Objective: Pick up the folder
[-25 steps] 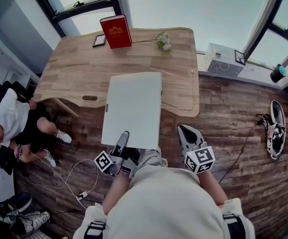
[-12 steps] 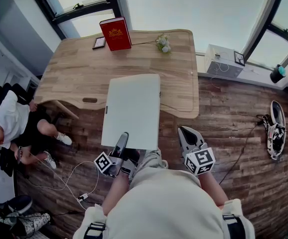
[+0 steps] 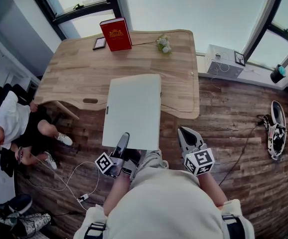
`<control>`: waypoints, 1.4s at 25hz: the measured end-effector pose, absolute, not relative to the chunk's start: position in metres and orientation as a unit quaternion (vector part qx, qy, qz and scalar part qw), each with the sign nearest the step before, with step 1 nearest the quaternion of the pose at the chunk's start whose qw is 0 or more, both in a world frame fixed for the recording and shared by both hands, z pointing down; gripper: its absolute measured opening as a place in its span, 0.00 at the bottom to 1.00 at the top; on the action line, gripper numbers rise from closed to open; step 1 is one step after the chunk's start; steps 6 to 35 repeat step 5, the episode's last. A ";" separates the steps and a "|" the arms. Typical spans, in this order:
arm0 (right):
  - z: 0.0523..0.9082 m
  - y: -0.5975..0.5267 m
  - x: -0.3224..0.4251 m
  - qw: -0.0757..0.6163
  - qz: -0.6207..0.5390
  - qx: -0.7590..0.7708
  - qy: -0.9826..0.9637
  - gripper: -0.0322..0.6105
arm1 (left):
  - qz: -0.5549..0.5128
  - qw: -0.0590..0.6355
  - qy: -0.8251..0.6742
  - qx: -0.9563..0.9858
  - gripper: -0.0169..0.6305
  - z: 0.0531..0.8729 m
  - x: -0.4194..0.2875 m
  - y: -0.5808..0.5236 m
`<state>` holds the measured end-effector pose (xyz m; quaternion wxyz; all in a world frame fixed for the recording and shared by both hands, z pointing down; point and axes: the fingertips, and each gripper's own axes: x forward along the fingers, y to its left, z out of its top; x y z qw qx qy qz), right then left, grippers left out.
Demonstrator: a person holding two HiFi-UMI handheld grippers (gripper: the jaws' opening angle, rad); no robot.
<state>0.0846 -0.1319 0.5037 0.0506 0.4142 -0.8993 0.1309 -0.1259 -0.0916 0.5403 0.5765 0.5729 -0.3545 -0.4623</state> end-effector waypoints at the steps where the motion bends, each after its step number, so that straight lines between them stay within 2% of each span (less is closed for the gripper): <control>1: 0.504 -0.132 0.084 0.050 0.131 0.414 -0.899 0.08 | -0.462 0.577 -0.355 0.573 0.47 0.541 -0.126 -0.092; 35: 0.504 -0.134 0.082 0.050 0.131 0.415 -0.899 0.08 | -0.463 0.577 -0.354 0.573 0.47 0.540 -0.127 -0.094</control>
